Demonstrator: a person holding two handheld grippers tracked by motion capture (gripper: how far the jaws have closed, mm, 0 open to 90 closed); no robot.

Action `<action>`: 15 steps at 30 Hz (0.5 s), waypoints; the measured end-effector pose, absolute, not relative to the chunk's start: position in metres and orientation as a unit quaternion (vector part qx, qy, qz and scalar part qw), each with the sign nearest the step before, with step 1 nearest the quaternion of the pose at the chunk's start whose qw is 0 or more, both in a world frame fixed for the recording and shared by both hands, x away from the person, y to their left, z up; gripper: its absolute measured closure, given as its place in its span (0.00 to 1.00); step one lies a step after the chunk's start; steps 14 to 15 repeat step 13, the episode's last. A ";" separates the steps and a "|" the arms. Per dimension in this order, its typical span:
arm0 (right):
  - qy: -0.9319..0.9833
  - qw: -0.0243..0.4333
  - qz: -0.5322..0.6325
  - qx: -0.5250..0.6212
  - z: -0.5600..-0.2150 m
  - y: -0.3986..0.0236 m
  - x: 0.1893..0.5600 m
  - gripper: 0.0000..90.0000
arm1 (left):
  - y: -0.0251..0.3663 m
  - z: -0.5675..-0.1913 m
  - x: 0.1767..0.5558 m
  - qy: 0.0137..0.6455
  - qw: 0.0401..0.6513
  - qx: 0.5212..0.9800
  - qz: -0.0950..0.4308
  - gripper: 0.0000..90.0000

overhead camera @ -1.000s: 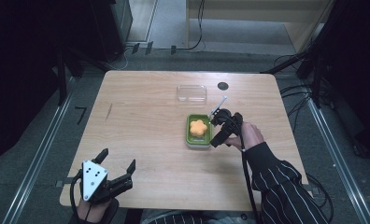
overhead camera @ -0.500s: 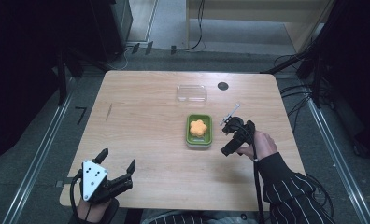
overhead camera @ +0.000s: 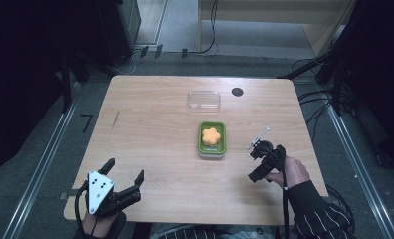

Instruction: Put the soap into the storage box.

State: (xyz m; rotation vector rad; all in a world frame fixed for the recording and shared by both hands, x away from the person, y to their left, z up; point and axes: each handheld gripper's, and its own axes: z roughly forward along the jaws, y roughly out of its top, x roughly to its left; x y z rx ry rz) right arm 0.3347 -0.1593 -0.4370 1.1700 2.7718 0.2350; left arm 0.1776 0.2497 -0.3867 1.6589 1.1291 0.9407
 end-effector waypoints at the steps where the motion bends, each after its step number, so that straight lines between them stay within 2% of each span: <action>1: 0.916 0.060 0.079 0.390 -0.439 -0.161 0.332 0.07 | 0.250 -0.387 0.177 0.456 0.446 0.670 0.380 0.15; 15: 0.915 0.049 0.074 0.393 -0.453 -0.176 0.312 0.07 | 0.248 -0.386 0.178 0.454 0.446 0.671 0.380 0.15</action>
